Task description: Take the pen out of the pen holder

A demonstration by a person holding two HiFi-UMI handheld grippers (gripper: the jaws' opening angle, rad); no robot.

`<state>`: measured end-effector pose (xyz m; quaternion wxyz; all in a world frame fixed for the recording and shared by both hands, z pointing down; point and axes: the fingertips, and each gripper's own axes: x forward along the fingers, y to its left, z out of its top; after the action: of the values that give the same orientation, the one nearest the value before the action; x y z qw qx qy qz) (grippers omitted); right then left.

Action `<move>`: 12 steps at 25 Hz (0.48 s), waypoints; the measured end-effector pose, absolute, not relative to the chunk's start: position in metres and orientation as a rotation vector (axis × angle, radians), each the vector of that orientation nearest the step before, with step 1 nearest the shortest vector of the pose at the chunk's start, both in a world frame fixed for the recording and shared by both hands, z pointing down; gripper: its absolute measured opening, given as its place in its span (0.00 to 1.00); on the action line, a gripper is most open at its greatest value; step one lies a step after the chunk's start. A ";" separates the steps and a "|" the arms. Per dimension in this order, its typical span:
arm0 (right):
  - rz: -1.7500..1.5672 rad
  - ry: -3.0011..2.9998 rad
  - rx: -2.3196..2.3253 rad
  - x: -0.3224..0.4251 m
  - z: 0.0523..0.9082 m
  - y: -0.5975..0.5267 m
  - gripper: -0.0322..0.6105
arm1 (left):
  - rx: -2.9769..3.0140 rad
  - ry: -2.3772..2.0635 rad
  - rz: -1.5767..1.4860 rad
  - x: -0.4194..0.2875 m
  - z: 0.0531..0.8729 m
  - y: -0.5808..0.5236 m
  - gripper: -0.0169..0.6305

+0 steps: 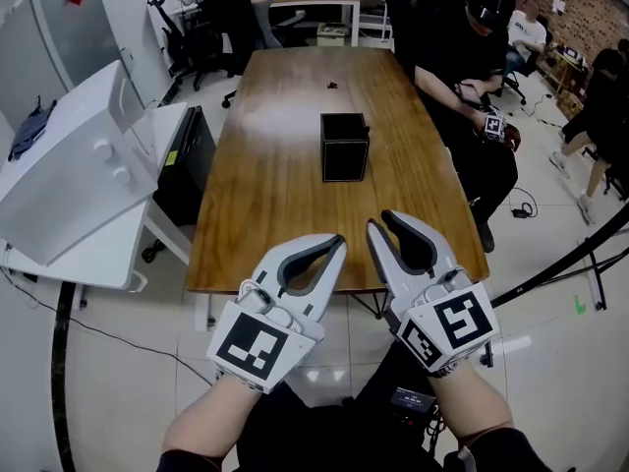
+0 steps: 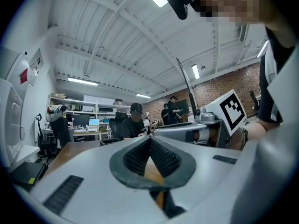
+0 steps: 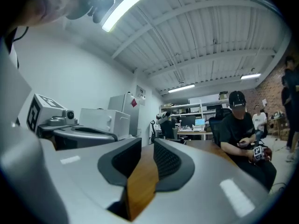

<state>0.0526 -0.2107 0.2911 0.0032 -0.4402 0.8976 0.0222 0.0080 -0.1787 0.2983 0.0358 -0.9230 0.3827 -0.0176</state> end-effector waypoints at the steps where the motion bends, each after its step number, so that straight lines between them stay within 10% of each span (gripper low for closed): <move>1: 0.075 2.815 -1.382 0.051 0.289 -0.216 0.18 | -2.828 1.182 -0.055 0.006 0.296 -0.182 0.01; 12: 0.126 2.816 -1.453 0.046 0.277 -0.293 0.23 | -2.794 1.188 -0.055 -0.006 0.284 -0.233 0.01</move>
<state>0.0462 -0.2930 0.2771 -0.0146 -0.4582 0.8879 0.0397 -0.0064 -0.2326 0.2841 0.0526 -0.9188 0.3907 -0.0183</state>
